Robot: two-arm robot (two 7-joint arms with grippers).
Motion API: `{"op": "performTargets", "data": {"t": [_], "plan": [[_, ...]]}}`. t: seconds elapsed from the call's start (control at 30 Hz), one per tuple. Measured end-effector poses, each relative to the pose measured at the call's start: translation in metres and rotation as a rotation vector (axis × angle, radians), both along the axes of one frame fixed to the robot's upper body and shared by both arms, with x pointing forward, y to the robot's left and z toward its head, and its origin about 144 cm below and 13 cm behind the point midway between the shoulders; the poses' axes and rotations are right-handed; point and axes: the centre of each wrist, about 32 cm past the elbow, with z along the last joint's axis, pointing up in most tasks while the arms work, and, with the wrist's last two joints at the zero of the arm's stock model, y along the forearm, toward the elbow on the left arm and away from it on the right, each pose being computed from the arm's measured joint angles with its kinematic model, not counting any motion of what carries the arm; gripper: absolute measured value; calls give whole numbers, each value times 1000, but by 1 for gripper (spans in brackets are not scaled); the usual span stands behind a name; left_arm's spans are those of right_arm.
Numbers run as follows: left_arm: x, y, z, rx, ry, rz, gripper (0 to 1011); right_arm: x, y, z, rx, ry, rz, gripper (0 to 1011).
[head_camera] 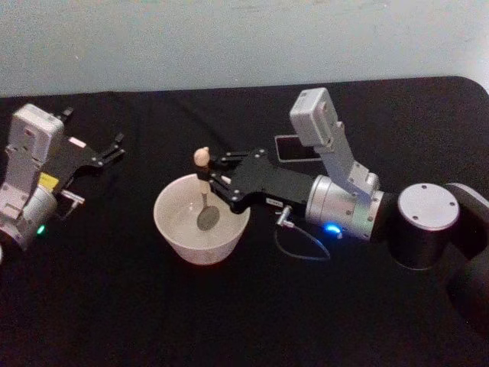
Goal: Pick up the stirring spoon with one hand, stir inside the cup, then place it back in its original position.
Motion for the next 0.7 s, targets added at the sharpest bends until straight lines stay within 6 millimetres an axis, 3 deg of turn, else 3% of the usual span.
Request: {"op": "performTargets", "data": {"t": [0.7], "plan": [[0,0,0,0,0,0,1001,-15,-19,2,-10,34,-15,160]]}}
